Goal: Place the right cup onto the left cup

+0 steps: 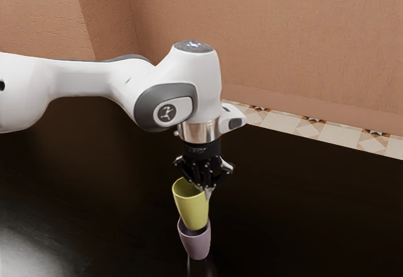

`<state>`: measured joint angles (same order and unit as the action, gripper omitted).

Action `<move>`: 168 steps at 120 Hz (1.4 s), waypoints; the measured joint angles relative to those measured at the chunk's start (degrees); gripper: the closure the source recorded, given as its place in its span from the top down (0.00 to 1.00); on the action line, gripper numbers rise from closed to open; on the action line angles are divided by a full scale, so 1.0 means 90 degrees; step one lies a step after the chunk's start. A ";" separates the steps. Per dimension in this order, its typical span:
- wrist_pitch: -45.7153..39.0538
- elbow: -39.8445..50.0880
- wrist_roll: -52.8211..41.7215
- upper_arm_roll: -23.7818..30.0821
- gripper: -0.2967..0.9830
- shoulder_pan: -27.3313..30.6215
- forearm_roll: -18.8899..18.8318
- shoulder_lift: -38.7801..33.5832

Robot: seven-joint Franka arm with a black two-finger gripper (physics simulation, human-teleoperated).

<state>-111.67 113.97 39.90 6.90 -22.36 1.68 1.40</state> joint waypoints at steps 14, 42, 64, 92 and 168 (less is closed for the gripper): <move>-0.0001 0.0006 0.0001 0.0004 0.15 0.0079 -0.0001 0.0016; -0.0025 0.0009 0.0002 0.0004 0.15 0.0114 0.0001 0.0100; -0.0088 0.0009 0.0003 0.0005 0.15 -0.0008 0.0000 0.0196; -0.0185 0.0091 -0.0006 0.0012 0.33 0.0005 0.0010 0.0208; 0.0786 -0.1331 -0.0443 0.0040 0.75 0.0072 0.0102 0.0096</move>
<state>-104.59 101.99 35.91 7.26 -21.71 2.59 2.26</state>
